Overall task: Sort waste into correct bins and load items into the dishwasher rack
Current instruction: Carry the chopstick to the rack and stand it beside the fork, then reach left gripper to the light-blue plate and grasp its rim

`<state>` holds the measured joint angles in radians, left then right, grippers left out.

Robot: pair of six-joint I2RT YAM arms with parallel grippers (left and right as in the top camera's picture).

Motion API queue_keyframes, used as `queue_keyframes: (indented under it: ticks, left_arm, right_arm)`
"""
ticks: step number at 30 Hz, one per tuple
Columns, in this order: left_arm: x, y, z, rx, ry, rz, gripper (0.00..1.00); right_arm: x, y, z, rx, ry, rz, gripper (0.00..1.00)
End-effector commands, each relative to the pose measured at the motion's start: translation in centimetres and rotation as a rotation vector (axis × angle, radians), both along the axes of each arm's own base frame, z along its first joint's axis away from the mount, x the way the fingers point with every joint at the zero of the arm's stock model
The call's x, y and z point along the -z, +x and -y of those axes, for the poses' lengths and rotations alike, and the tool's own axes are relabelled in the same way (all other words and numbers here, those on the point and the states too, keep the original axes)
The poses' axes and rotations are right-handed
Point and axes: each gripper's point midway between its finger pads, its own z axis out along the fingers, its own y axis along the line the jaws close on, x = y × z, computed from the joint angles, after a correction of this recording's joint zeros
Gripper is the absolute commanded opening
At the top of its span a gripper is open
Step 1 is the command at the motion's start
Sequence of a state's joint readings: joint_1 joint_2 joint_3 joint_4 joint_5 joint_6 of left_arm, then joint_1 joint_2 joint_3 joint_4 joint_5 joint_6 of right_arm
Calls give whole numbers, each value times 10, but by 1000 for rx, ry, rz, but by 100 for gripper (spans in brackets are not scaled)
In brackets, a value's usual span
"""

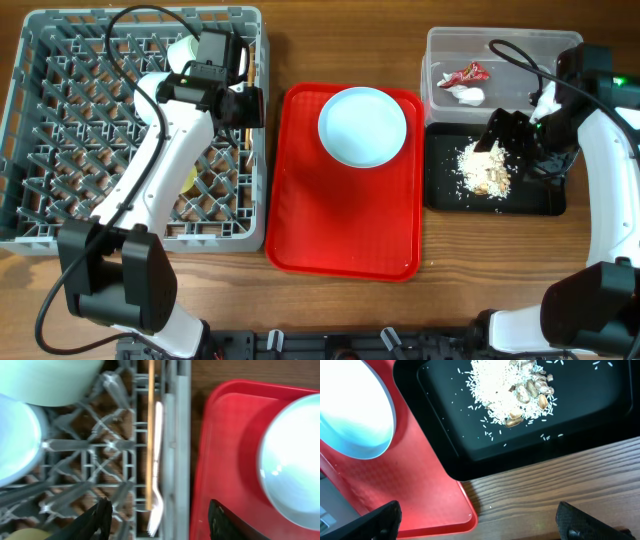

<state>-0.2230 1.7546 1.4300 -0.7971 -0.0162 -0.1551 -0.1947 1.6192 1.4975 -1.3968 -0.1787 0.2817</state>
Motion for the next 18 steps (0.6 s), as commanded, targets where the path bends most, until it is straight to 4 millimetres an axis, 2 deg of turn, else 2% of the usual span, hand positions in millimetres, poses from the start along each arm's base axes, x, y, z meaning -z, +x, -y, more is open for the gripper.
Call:
queue_keyframes:
  ticks: [1,6,10,14,18]
  left_arm:
    - [-9,-4,49,112,-175,-1,66]
    - [-19,-6,103,245,-226,61,77]
    - [-21,-8,146,339,-248,115,77]
    - [-6,-15,183,414,-256,116,78]
    - [28,-29,217,525,-225,78,77]
  right_arm:
    - [3,2,0,-16,1,-2,100]
    - [3,3,0,-16,2,2,100]
    - [3,3,0,-15,2,2,100]
    - [3,3,0,-16,2,3,100]
    - [3,4,0,-16,4,5,100]
